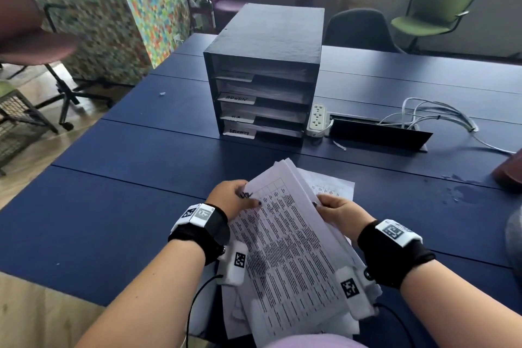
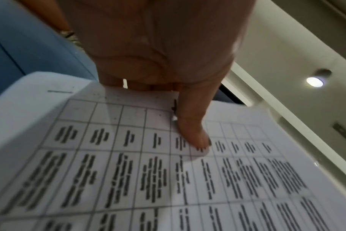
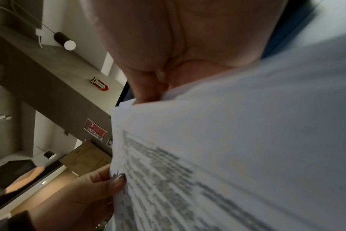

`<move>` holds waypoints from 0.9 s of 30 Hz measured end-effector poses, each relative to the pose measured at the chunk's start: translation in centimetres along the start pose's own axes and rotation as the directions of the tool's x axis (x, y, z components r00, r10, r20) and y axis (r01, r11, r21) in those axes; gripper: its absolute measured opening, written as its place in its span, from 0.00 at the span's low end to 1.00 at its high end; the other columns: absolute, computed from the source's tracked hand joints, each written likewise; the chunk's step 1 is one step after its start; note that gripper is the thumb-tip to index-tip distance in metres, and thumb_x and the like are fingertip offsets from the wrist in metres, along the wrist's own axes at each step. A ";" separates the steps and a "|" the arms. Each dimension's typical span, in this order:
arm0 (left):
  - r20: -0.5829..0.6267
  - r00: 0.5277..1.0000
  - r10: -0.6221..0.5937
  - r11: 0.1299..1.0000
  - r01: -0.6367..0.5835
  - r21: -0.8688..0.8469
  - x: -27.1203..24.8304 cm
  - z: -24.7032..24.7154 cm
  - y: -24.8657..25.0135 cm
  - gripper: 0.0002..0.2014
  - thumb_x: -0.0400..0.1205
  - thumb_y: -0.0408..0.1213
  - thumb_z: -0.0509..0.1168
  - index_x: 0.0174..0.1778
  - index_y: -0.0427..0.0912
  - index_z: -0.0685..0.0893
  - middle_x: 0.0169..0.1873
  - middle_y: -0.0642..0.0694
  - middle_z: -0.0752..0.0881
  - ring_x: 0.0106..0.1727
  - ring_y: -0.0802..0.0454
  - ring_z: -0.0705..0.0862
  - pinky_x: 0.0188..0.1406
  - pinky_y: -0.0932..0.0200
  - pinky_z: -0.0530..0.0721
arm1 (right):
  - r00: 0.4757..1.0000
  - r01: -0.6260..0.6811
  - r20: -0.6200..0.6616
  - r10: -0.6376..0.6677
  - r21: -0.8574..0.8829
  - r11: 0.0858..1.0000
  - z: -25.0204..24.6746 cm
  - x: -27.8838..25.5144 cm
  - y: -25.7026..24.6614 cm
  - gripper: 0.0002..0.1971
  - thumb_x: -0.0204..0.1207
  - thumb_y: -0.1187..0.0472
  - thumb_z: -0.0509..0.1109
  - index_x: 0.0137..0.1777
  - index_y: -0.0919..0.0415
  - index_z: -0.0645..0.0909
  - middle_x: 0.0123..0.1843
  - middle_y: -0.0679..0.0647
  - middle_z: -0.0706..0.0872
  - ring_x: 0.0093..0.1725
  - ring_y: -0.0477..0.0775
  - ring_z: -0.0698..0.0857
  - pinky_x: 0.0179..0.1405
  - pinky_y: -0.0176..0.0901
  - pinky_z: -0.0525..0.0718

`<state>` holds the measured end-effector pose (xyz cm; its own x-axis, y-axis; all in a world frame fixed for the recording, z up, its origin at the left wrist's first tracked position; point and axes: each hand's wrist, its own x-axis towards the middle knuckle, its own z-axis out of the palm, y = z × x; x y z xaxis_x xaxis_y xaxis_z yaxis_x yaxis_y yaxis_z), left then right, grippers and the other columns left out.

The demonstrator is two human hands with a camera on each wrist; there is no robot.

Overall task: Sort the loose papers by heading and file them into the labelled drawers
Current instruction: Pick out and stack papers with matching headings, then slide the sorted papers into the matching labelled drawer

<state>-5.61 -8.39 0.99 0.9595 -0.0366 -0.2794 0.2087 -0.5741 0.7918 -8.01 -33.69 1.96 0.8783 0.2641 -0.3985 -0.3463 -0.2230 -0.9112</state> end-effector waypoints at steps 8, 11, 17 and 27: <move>-0.336 0.942 -0.028 0.870 -0.143 -0.472 -0.4 -3.3 0.0 0.11 0.75 0.25 0.71 0.37 0.48 0.83 0.22 0.63 0.86 0.23 0.69 0.81 0.28 0.72 0.79 | 0.980 0.132 -0.155 -0.121 0.059 0.990 -4.0 -1.3 -1.2 0.42 0.32 0.27 0.80 0.41 0.59 0.87 0.34 0.50 0.90 0.33 0.46 0.86 0.35 0.36 0.84; -0.383 0.923 -0.040 0.777 -0.212 -0.593 -0.5 -3.7 0.1 0.10 0.77 0.24 0.68 0.42 0.45 0.83 0.26 0.62 0.88 0.27 0.68 0.85 0.27 0.71 0.81 | 0.954 0.259 -0.220 -0.202 0.271 0.927 -4.2 -1.1 -1.8 0.39 0.31 0.31 0.83 0.39 0.57 0.83 0.33 0.48 0.89 0.31 0.45 0.87 0.31 0.36 0.85; -0.417 0.906 -0.067 0.691 -0.259 -0.675 -0.6 -3.3 0.5 0.12 0.77 0.25 0.68 0.47 0.48 0.84 0.45 0.50 0.89 0.47 0.48 0.87 0.51 0.51 0.85 | 0.861 0.485 -0.297 -0.413 0.238 0.841 -2.4 -1.0 -4.4 0.48 0.42 0.33 0.83 0.65 0.49 0.75 0.55 0.49 0.87 0.55 0.46 0.85 0.53 0.35 0.83; -0.433 0.886 -0.166 0.806 -0.131 -0.577 -0.9 -2.1 -2.6 0.05 0.82 0.32 0.64 0.49 0.48 0.78 0.49 0.49 0.85 0.54 0.47 0.83 0.54 0.54 0.79 | 0.874 0.424 -0.331 -0.355 0.167 0.890 -0.9 -0.5 -3.8 0.43 0.55 0.35 0.78 0.70 0.47 0.69 0.57 0.57 0.83 0.56 0.50 0.83 0.59 0.48 0.78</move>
<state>-6.61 -5.16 0.32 0.8973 0.4174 -0.1437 0.1518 0.0140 0.9883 -6.86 -33.81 5.70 1.0000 -0.0009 0.0095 0.0095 0.0704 -0.9975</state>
